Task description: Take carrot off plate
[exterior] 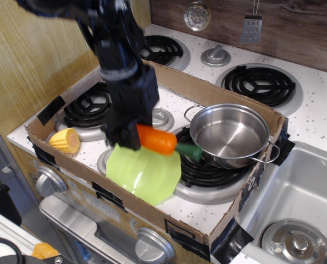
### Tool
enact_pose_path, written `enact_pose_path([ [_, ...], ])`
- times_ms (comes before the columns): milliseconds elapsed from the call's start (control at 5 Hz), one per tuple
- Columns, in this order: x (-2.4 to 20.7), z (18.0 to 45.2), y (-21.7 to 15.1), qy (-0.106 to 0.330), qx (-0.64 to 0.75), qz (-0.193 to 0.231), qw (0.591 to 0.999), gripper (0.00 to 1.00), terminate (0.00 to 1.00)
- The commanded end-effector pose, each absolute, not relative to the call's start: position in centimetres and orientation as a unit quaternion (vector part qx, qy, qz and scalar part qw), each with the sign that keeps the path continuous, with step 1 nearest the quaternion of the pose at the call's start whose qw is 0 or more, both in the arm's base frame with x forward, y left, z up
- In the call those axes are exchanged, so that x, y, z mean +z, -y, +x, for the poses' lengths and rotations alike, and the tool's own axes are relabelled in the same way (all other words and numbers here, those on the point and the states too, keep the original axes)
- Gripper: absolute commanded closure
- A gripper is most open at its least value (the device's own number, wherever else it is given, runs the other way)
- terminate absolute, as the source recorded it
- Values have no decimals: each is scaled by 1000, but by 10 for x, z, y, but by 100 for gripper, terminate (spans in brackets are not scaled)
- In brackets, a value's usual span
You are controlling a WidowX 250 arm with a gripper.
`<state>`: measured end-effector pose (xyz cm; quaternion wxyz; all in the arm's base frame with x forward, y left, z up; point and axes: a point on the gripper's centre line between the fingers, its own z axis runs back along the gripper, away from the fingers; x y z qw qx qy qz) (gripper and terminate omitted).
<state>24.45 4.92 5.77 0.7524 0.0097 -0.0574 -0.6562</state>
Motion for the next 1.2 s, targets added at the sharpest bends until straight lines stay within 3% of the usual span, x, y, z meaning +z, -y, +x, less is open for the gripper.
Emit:
enact_pose_path([
  [0,74,286,-104,68,-679,24,731,100,0],
  [400,71,319,-140,87,-651,45,752,100,0],
  [600,67,322,-144,92,-615,71,780,100,0],
  [800,59,321,-145,96,-525,115,838,100,0],
  [1000,49,320,-145,94,-481,144,860,100,0],
])
